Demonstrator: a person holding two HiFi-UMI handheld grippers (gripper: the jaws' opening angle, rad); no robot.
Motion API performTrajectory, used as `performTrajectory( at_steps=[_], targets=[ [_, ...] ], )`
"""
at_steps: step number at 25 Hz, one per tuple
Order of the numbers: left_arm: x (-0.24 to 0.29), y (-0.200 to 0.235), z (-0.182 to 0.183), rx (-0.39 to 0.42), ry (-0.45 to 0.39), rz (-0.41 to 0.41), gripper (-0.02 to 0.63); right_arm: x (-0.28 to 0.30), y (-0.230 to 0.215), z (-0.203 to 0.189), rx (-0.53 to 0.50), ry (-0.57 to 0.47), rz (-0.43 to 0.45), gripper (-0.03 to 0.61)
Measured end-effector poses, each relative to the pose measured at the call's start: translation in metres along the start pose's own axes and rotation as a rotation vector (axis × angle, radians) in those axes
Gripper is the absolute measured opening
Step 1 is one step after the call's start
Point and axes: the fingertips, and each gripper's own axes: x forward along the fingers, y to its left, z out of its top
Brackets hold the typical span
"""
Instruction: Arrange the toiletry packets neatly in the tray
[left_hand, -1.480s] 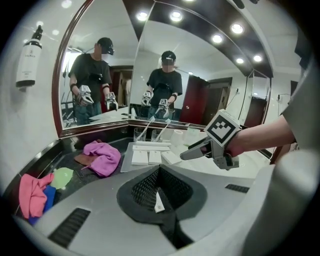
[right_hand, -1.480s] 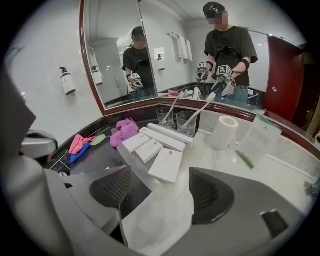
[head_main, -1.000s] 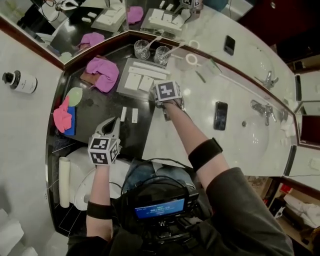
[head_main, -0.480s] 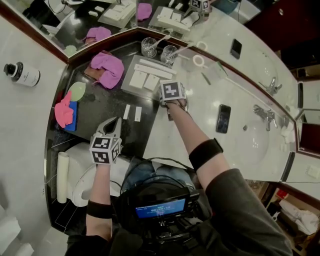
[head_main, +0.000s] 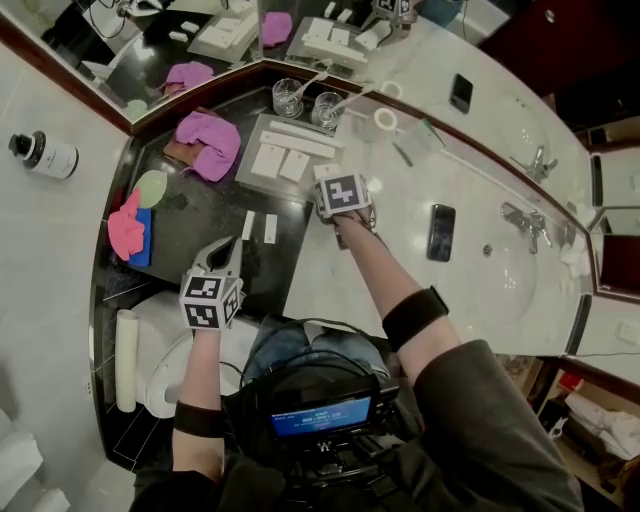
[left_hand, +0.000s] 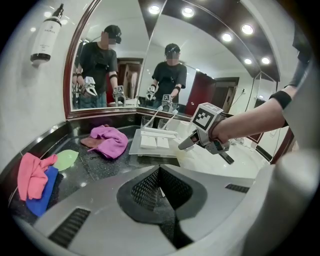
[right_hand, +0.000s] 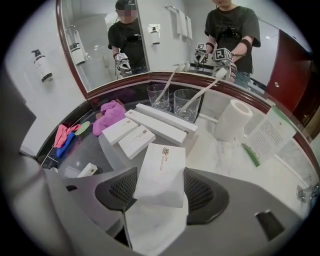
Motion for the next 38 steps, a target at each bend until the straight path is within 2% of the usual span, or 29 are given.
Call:
performTrajectory(
  at_steps=[4, 10, 15, 19, 23, 30, 38],
  targets=[
    [-0.002, -0.003, 0.004, 0.007, -0.005, -0.001, 0.002, -0.014, 0.017, -0.001, -0.085, -0.064, 0.074, 0.307],
    [-0.008, -0.004, 0.004, 0.016, -0.014, 0.006, 0.002, -0.037, 0.032, -0.015, -0.274, -0.153, 0.146, 0.307],
    [-0.013, -0.007, 0.001, 0.018, -0.018, 0.013, 0.002, -0.052, 0.049, -0.038, -0.4, -0.187, 0.224, 0.307],
    [-0.017, -0.011, -0.005, 0.014, -0.017, 0.021, 0.002, -0.059, 0.066, -0.055, -0.55, -0.205, 0.275, 0.307],
    [-0.022, -0.013, -0.009, 0.008, -0.017, 0.031, 0.002, -0.054, 0.083, -0.074, -0.692, -0.19, 0.3, 0.307],
    [-0.038, -0.008, -0.017, -0.002, -0.021, 0.068, 0.002, -0.029, 0.104, -0.101, -0.843, -0.131, 0.326, 0.307],
    [-0.057, 0.007, -0.036, -0.034, -0.014, 0.117, 0.002, -0.001, 0.111, -0.114, -0.935, -0.09, 0.339, 0.311]
  ],
)
